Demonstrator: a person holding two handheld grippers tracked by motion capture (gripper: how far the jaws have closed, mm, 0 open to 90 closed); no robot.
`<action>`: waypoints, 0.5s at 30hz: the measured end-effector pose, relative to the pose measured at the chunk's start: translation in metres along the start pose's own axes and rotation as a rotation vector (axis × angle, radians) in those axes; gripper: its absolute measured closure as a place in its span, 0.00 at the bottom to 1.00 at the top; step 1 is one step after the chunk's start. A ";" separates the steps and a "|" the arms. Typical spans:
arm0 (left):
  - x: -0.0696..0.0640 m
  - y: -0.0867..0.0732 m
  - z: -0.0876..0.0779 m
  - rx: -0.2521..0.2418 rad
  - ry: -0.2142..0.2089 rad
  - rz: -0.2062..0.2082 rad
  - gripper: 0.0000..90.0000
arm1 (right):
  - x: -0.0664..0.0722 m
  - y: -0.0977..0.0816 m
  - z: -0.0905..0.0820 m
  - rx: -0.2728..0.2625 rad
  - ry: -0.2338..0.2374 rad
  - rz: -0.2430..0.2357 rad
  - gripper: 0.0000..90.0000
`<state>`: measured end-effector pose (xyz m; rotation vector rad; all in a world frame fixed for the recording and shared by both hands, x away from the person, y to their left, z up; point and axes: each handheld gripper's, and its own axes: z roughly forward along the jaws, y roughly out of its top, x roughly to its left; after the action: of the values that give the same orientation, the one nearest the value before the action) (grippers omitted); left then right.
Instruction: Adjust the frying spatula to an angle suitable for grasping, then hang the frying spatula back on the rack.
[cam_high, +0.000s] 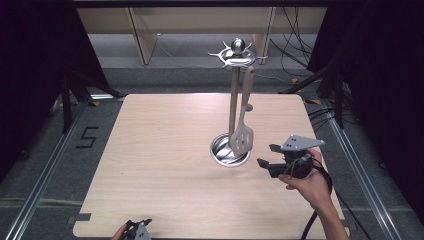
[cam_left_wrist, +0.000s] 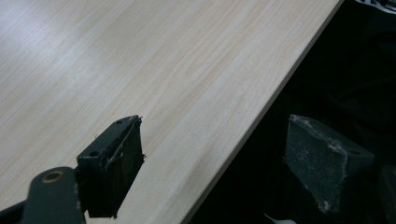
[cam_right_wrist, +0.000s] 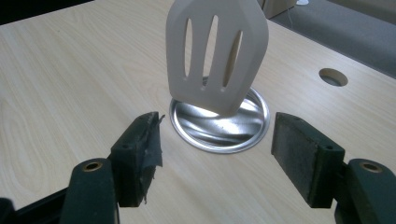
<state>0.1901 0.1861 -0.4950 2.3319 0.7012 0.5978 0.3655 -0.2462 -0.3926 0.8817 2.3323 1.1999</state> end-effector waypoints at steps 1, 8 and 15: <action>0.000 0.000 0.000 0.000 0.000 0.000 0.21 | 0.000 0.000 0.000 0.000 0.000 0.000 0.38; 0.001 0.000 -0.001 0.007 -0.008 0.006 0.21 | 0.001 -0.012 0.000 0.028 0.000 0.031 0.37; 0.001 0.001 -0.002 -0.002 -0.003 0.035 0.21 | 0.004 -0.020 0.005 0.049 -0.001 0.033 0.36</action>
<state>0.1905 0.1870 -0.4926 2.3469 0.6589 0.6104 0.3583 -0.2495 -0.4121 0.9401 2.3638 1.1594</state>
